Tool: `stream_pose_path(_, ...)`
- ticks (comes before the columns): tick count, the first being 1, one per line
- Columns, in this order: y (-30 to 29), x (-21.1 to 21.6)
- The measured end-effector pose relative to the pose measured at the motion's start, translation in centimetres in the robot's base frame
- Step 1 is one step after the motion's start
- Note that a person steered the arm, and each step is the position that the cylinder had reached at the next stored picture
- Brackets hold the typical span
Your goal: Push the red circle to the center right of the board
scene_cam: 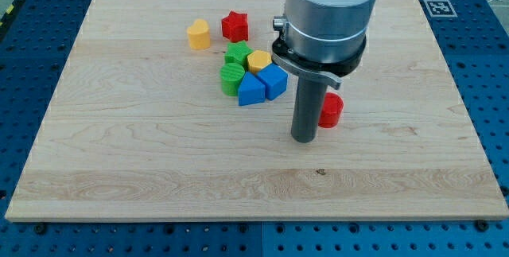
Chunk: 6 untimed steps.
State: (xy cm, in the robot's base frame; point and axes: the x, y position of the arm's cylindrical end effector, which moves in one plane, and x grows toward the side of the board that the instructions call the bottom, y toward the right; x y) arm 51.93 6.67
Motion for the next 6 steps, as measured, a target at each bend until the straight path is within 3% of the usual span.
stream_pose_path(3,7.0,-8.3)
stream_pose_path(5,4.3,-8.2)
stream_pose_path(6,4.0,-12.0)
